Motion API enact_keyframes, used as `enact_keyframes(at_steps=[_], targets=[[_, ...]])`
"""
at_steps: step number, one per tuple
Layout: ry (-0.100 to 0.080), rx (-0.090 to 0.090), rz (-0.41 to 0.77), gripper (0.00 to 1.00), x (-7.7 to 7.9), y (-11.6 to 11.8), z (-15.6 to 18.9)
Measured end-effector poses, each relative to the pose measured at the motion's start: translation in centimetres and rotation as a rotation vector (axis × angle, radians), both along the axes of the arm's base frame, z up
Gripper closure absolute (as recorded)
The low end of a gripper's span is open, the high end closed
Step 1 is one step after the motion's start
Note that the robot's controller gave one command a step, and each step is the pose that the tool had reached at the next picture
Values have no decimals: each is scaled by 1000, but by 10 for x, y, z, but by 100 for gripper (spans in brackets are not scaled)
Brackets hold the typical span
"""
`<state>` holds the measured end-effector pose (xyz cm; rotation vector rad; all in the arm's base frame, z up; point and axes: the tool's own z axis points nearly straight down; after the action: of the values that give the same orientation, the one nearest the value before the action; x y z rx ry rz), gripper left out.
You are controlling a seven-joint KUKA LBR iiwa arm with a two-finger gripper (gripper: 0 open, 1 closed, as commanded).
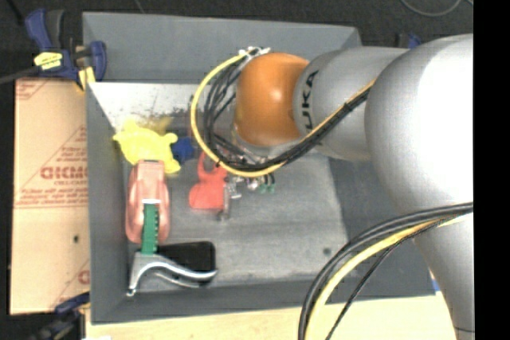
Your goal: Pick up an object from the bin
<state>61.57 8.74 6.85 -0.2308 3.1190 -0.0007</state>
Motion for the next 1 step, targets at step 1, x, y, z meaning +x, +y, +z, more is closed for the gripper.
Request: enact_keyframes(at_steps=[1], targets=[[-2, -1, 229, 100, 12, 37, 3]])
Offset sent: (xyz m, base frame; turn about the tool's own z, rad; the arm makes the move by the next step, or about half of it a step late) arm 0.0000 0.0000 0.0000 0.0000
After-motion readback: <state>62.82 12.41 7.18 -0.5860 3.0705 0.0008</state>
